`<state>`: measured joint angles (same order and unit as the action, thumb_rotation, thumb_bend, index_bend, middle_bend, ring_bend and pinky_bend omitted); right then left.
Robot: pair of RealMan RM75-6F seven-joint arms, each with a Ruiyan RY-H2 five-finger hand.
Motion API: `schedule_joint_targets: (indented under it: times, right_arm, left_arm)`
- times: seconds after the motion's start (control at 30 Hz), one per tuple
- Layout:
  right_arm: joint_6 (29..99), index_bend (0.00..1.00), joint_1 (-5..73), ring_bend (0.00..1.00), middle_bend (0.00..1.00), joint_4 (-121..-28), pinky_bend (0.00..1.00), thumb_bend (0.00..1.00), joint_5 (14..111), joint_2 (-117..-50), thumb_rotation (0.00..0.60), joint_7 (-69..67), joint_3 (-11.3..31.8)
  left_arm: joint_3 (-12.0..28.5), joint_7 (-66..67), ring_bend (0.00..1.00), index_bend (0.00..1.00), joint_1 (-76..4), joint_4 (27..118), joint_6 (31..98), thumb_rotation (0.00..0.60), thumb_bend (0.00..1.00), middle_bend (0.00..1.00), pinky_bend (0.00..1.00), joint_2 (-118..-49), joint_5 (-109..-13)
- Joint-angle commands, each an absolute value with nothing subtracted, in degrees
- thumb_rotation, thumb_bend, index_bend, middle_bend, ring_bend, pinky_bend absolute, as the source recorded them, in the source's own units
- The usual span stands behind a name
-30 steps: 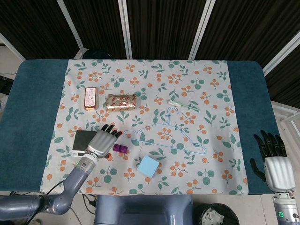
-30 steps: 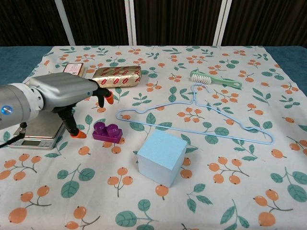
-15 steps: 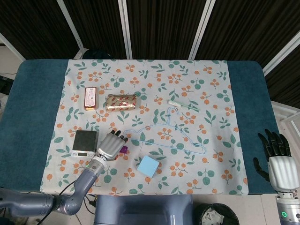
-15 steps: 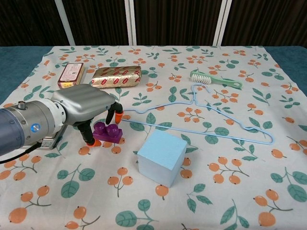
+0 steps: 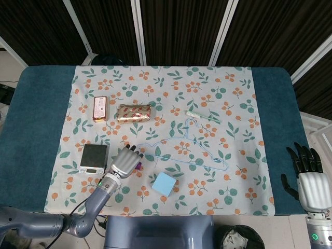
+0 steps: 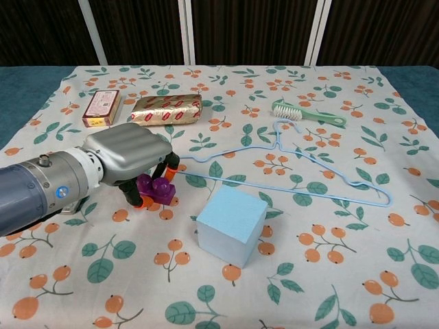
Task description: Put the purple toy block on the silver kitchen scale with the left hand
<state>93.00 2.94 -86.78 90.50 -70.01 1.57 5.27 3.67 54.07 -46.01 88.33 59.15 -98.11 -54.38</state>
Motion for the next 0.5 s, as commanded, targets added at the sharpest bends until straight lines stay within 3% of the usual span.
schedule_joint_targets:
  times: [0.03,0.2,0.5]
  right_arm:
    - [93.0,0.09,3.0,0.02,0.03,-86.8,0.00,0.48,90.4,-70.0,0.600,1.5,5.3]
    - [93.4,0.09,2.8,0.02,0.03,-86.8,0.00,0.48,90.4,-70.0,0.600,1.5,5.4]
    - [93.2,0.09,2.9,0.02,0.03,-86.9,0.00,0.48,90.8,-70.4,0.600,2.2,5.2]
  left_arm:
    - [3.7,52.7,0.26,0.48,-45.9,88.8,59.3,0.600,0.25,0.50,0.35,-97.8,-55.4]
    - [3.9,51.2,0.26,0.48,-45.3,90.6,61.1,0.600,0.25,0.50,0.35,-95.4,-57.4]
    - [1.9,46.8,0.26,0.48,-40.5,96.3,65.8,0.600,0.25,0.49,0.34,-84.2,-59.2]
